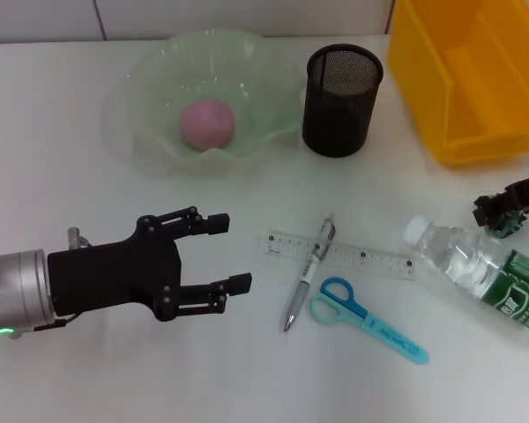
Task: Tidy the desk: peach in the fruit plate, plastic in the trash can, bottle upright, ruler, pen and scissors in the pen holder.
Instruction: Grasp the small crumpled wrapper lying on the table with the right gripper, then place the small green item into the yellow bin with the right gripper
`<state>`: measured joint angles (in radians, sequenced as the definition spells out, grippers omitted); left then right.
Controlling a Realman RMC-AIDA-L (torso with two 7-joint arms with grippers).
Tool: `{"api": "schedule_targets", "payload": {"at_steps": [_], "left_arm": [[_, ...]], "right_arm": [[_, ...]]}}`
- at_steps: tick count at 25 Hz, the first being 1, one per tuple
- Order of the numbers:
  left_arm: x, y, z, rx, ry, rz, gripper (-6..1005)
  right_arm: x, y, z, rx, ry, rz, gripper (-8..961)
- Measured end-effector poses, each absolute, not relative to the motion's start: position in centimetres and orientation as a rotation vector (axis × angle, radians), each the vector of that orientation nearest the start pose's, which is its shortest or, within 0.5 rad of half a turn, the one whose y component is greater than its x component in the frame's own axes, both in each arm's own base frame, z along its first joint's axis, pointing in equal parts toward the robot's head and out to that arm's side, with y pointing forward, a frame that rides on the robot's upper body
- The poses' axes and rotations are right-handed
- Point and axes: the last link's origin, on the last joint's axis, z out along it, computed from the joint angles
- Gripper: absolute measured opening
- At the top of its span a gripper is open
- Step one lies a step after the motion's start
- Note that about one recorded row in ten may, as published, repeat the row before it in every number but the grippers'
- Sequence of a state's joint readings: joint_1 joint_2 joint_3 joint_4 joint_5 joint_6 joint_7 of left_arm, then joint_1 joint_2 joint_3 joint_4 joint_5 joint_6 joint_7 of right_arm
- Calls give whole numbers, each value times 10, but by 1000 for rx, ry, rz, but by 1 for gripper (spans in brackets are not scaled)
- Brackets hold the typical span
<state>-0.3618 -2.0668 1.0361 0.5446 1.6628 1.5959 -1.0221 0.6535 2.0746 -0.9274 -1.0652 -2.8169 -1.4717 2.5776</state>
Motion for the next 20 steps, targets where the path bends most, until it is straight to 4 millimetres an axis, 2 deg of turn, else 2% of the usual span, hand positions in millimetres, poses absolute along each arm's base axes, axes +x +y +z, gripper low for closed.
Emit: {"api": "schedule_targets", "payload": {"at_steps": [7,18,20], "left_arm": [[-274,269,-34,-2786,-336,-866,812],[-274,269,-34,-2787,-331,-866,812],[-274,269,-34,-2787,-331,-866,812]], "right_arm": [[277,375,39,-2194,1439,-406,775],[276,375,43,-2189,1429,-387,379],[274,374,50,-2184,1418,-372,354]]}}
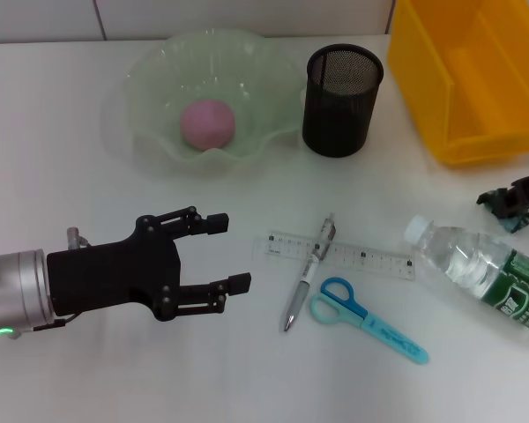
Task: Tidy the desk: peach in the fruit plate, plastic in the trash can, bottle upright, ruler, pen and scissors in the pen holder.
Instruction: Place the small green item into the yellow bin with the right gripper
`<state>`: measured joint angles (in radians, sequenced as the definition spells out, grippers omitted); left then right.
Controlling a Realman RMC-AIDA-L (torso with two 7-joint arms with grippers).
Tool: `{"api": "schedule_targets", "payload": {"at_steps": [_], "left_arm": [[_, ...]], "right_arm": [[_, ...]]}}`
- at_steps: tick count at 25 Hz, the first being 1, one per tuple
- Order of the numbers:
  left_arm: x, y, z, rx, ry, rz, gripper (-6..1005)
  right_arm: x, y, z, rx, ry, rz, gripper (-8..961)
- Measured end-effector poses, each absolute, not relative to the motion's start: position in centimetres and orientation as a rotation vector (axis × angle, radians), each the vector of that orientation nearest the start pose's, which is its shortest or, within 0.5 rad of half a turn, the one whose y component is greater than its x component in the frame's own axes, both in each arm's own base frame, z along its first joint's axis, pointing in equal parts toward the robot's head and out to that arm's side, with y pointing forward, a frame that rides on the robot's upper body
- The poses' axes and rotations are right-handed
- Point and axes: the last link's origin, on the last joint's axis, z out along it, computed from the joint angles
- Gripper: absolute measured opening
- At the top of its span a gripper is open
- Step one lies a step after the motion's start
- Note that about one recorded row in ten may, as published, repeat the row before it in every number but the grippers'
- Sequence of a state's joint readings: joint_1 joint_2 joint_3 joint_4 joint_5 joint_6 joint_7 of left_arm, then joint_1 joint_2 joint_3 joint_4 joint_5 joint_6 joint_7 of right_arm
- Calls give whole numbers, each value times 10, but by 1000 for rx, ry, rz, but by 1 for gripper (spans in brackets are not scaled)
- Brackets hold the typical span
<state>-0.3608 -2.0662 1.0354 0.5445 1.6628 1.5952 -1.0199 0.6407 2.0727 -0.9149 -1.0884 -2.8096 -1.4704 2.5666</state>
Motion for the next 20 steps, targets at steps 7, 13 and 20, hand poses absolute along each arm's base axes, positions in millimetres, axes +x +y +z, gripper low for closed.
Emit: {"api": "schedule_targets", "payload": {"at_steps": [7,13,20], "left_arm": [[-274,269,-34,-2786,-321,-865,812],[-274,270,-34,-2783,-319,-866,812],[-274,270,-33,-2778,-319,-868,812]], "right_arm": [[247,374,85,-2203,1343,-196,304],[227,393,141,-2073,1168,21,304],[226,425,140,-1993,1019,100,303]]}}
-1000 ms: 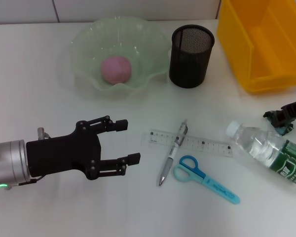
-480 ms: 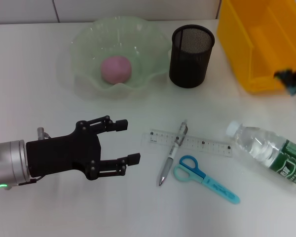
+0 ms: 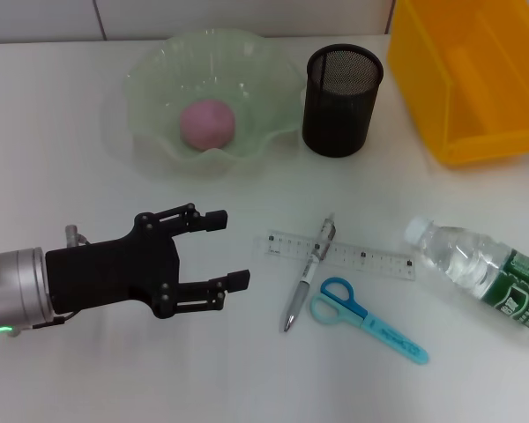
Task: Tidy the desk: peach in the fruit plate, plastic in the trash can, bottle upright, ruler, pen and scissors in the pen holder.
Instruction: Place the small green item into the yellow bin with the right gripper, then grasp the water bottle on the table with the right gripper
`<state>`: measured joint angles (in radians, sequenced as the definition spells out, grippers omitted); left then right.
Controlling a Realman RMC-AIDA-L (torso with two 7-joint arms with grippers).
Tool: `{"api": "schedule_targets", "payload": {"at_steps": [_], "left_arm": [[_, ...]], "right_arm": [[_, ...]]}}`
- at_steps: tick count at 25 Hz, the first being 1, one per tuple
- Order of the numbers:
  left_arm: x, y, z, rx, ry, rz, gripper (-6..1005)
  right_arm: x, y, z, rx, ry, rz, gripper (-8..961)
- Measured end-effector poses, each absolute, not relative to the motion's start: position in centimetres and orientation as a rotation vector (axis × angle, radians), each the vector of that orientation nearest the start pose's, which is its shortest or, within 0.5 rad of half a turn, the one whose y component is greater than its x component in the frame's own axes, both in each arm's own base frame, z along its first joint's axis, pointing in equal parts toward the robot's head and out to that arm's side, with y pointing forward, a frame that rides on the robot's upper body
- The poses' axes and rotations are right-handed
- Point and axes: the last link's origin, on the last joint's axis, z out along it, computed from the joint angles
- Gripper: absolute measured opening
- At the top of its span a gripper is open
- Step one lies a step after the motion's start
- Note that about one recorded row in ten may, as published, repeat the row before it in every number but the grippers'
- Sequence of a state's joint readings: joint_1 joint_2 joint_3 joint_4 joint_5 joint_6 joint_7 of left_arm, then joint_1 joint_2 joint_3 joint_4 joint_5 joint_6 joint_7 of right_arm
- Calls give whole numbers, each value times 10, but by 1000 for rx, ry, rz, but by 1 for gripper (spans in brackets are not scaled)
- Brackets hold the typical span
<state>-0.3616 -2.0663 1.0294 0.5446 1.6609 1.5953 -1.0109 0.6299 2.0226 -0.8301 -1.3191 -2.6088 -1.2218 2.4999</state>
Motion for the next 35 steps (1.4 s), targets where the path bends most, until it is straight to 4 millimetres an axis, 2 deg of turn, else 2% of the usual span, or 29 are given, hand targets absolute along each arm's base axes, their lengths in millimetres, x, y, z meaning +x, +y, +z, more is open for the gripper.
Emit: {"api": "schedule_targets", "payload": {"at_steps": [8,13,16,30,32,35], "left_arm": [[-273,271,-33,-2777,-316,-869,812],[-273,272,-32,-2777,-312,-870,813],[-272,272,-32,-2777,-312,-872,813],[-272,272,-33,-2776,-313,-876,813],[-272,272,-33,-2776,-313,-876,813],[-272,271,-33,-2776,-314,-877,812]], "right_arm": [[227,450,105,-2065,1037,82,360],[227,452,103,-2077,1064,75,552],[227,451,105,-2082,1070,67,782],[226,452,105,-2079,1071,78,830],[223,450,107,-2089,1066,85,830],[211,436,112,-2167,1055,85,830]]}}
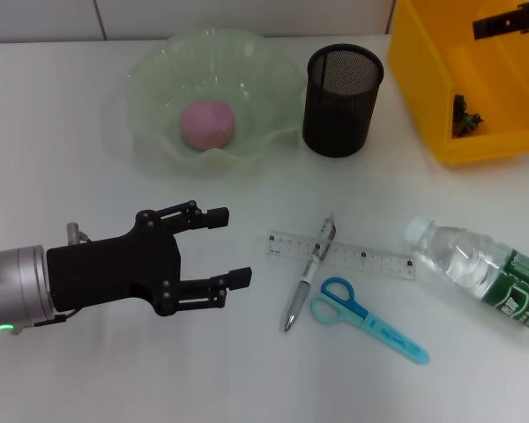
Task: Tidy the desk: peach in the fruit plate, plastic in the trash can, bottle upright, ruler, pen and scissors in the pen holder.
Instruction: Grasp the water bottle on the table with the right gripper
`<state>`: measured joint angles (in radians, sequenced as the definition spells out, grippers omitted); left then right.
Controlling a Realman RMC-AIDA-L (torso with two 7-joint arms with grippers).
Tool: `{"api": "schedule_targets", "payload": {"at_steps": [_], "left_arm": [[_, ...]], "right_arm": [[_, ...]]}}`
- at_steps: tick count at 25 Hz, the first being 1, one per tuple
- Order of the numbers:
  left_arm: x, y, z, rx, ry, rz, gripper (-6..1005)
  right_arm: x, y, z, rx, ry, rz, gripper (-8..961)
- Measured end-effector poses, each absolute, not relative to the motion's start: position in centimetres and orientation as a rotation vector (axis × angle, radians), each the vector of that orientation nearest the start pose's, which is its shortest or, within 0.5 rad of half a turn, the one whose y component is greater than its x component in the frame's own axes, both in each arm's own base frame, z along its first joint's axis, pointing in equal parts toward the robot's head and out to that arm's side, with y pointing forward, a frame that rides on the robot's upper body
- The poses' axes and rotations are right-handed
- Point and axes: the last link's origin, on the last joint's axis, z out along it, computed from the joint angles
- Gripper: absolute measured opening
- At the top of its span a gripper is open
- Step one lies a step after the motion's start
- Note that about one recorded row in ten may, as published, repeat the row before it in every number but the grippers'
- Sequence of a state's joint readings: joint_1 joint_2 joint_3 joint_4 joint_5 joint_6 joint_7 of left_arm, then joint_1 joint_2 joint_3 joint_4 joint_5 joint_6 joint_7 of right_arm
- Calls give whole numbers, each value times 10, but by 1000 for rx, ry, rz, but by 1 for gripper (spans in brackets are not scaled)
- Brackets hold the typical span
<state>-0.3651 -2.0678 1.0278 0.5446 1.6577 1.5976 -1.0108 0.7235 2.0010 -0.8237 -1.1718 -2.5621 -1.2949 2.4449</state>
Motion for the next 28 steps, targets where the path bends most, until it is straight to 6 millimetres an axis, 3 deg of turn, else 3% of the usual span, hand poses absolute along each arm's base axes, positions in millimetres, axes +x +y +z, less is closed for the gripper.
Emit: {"api": "schedule_targets", "payload": {"at_steps": [7,11,28], "left_arm": [[-273,270,-31,-2772,-319,-882,812],[-273,270,-31,-2773,-329,-886,812],[-272,270,-32,-2775,-336,-894,813]], "right_arm": [[196,379,129,-2470,1033,-127,831],[196,351,124,-2683,966,-304,830],[215,330,66,-2734,884,-719,828]]}}
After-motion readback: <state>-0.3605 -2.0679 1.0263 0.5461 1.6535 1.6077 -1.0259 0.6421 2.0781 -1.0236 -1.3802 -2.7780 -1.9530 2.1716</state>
